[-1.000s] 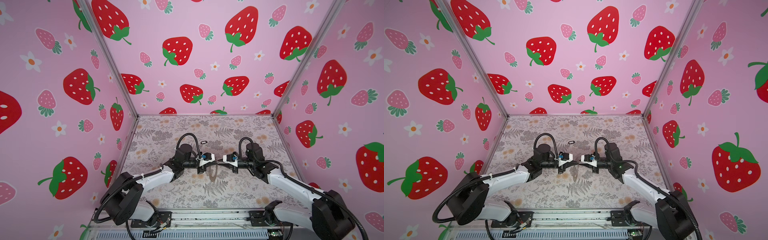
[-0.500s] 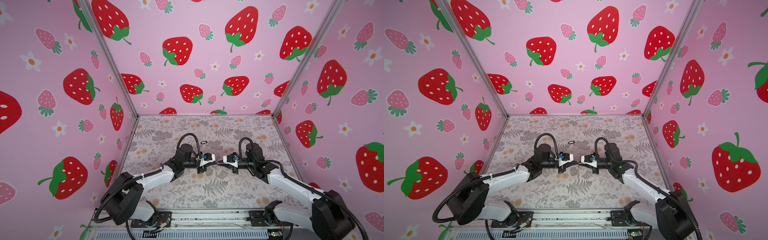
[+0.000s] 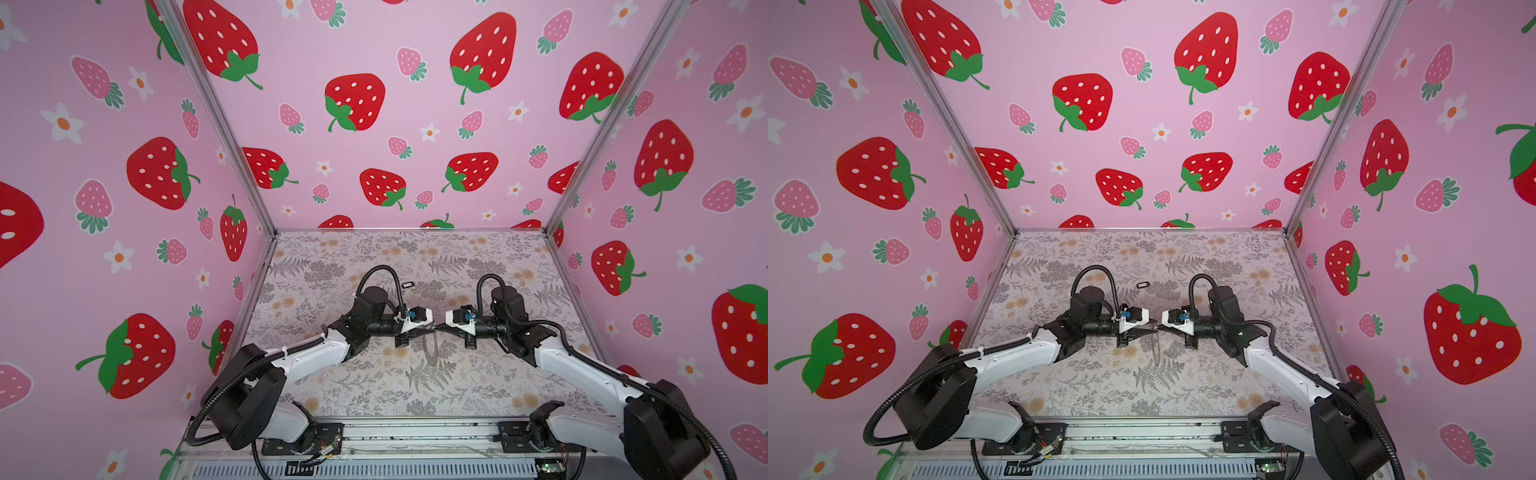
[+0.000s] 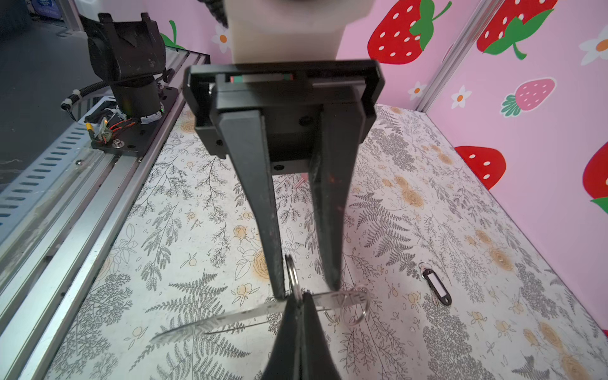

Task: Put the keys on the keyring
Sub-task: 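Hold the plate level between both grippers at the split ring, then tilt the plate upright with both grippers, left gripper pinching the split ring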

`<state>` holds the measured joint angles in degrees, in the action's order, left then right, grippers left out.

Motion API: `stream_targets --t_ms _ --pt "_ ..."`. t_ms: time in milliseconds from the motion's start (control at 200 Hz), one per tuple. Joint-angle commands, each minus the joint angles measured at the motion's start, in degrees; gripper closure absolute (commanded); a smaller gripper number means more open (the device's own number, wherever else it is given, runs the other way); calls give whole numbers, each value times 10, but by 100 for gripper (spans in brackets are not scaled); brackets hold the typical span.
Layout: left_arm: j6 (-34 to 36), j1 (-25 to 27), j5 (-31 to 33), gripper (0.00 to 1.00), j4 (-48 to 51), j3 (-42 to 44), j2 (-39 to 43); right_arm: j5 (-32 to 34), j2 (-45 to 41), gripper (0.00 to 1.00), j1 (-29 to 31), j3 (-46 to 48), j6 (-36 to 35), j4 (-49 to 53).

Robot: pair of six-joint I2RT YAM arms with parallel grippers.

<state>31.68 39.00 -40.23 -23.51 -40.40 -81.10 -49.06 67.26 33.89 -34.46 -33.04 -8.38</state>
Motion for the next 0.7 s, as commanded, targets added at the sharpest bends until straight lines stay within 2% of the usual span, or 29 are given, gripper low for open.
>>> stream_targets --t_ms 0,210,355,460,690 --pt "37 15 63 66 23 -22 24 -4 9 100 6 -37 -8 46" --pt "141 59 192 65 94 -26 63 18 31 100 8 -72 -8 115" --pt "170 94 262 67 109 -35 67 24 43 100 10 -87 -8 133" --pt "184 104 292 69 123 -38 67 26 43 100 11 -89 -7 136" --pt "185 109 317 70 129 -43 71 23 45 100 13 -92 -5 143"
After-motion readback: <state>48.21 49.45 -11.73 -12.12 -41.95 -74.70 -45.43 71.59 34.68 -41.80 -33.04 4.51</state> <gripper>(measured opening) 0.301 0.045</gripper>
